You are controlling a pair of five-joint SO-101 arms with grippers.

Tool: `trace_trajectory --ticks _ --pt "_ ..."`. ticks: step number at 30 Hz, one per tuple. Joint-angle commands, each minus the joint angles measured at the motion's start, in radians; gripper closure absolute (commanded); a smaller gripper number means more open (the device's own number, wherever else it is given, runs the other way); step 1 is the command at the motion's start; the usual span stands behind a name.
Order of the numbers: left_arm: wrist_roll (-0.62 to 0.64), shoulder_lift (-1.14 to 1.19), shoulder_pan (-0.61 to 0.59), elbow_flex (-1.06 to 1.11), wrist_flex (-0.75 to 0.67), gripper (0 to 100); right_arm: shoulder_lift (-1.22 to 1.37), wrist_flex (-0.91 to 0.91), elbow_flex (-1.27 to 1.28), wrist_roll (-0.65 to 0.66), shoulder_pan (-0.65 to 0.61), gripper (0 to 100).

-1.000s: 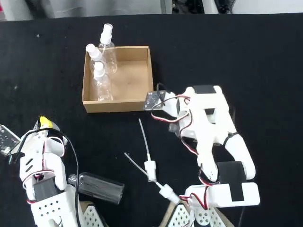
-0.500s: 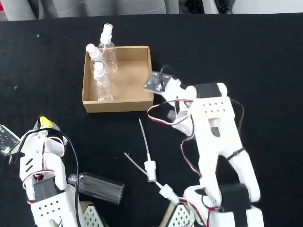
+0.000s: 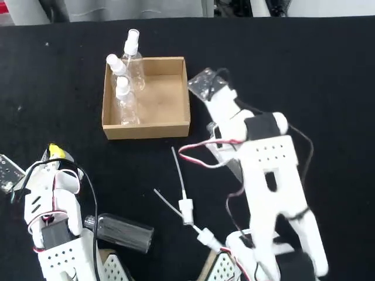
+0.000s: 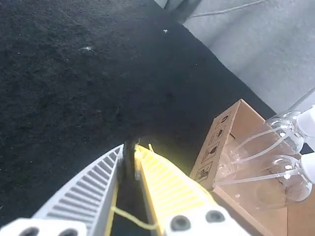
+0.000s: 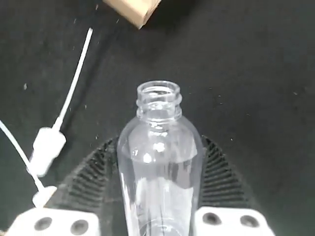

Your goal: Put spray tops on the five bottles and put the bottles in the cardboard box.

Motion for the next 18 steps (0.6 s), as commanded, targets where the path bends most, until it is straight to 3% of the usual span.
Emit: trace_trajectory --ticks 1,5,10,18 --pt "-0.009 -0.011 -0.001 0.022 0.005 97 -0.124 -0.003 -0.045 -0.075 -0.011 88.6" --pt "-0.015 -0.012 -0.001 0.022 0.005 97 -0.213 -0.081 0.038 -0.132 -0.002 88.6" --pt "-0.137 -0.012 0.001 0.018 0.005 97 -0.272 -0.203 0.163 -0.160 0.058 88.6" --pt "-0.149 -0.012 0.001 0.016 0.005 97 -0.337 -0.374 0.320 -0.278 0.152 88.6"
